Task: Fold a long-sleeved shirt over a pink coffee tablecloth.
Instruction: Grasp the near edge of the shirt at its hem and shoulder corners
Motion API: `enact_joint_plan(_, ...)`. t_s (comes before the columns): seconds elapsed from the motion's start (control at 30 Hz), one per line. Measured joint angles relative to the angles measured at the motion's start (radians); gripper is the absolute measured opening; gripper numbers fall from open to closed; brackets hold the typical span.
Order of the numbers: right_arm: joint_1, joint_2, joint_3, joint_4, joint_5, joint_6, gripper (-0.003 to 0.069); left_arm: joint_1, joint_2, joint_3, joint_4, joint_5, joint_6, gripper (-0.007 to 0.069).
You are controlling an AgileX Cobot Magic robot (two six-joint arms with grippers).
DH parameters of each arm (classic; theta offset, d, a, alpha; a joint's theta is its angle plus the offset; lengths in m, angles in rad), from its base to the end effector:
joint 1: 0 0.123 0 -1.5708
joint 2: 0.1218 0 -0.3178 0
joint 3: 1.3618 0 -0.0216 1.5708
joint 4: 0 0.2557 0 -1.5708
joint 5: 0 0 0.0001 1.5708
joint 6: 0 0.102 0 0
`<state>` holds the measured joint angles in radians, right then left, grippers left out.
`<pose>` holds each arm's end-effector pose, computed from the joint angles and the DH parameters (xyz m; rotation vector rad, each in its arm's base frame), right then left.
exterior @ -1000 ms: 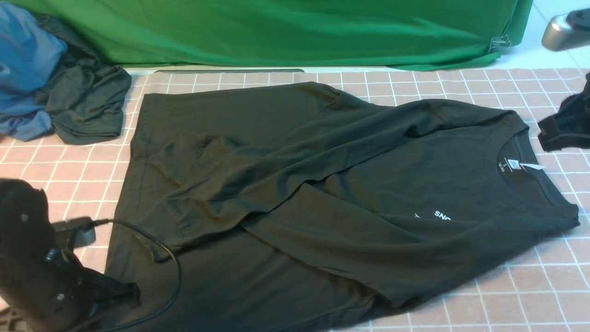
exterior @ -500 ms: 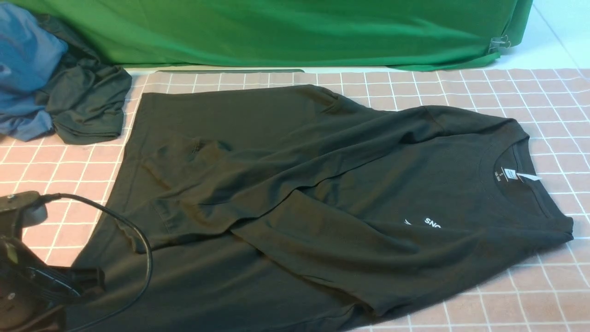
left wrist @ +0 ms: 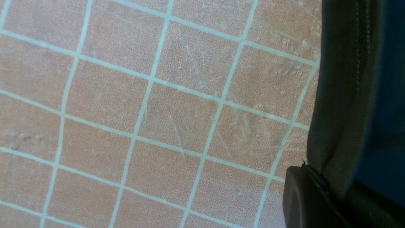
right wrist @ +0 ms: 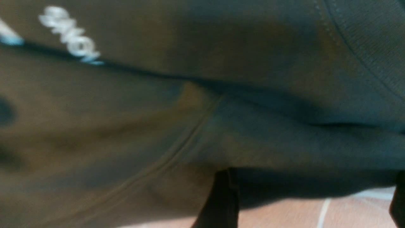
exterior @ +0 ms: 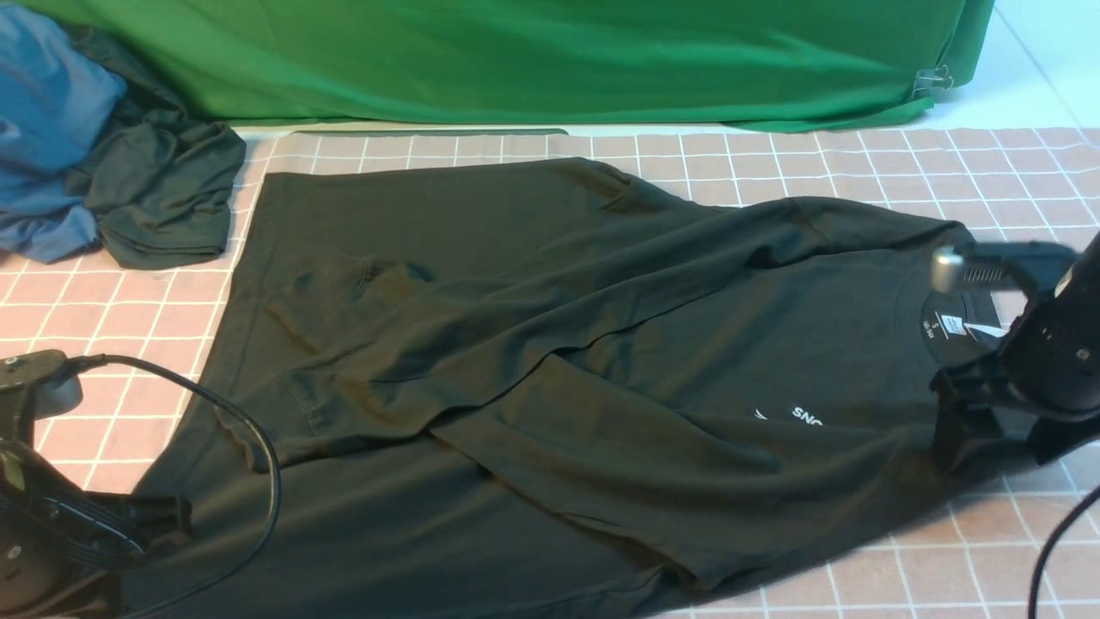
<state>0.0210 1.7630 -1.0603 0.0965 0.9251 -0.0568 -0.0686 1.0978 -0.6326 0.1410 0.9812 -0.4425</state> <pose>0.3224 0.0146 0.1936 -0.0324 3.1075 0.1203 0.1584 0.0011 0.2481 -0.4453 2.8697 0.0986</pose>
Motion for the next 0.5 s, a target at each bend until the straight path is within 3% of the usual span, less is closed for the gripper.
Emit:
enact_joint_plan(0.17, 0.004, 0.035, 0.0, -0.014, -0.051, 0.017, 0.0688, 0.0, 0.0, 0.0, 0.0, -0.001, 0.001, 0.0032)
enact_joint_plan(0.23, 0.005, 0.039, 0.0, -0.013, -0.061, 0.017, 0.0655, 0.0, 0.0, 0.0, -0.002, -0.001, 0.001, 0.0032)
enact_joint_plan(0.3, 0.005, 0.039, 0.0, -0.013, -0.061, 0.012, 0.0544, 0.0, 0.0, 0.0, -0.003, -0.001, 0.001, 0.0032)
enact_joint_plan(0.37, 0.005, 0.039, 0.0, -0.013, -0.056, -0.015, 0.0325, 0.0, 0.0, 0.0, -0.003, -0.001, 0.001, 0.0032)
enact_joint_plan(0.43, 0.005, 0.039, 0.0, -0.013, -0.045, -0.036, 0.0163, 0.0, 0.0, 0.0, -0.003, -0.001, 0.001, 0.0032)
enact_joint_plan(0.5, 0.005, 0.039, 0.0, -0.012, -0.029, -0.056, 0.0069, 0.0, 0.0, 0.0, -0.003, -0.001, 0.001, 0.0032)
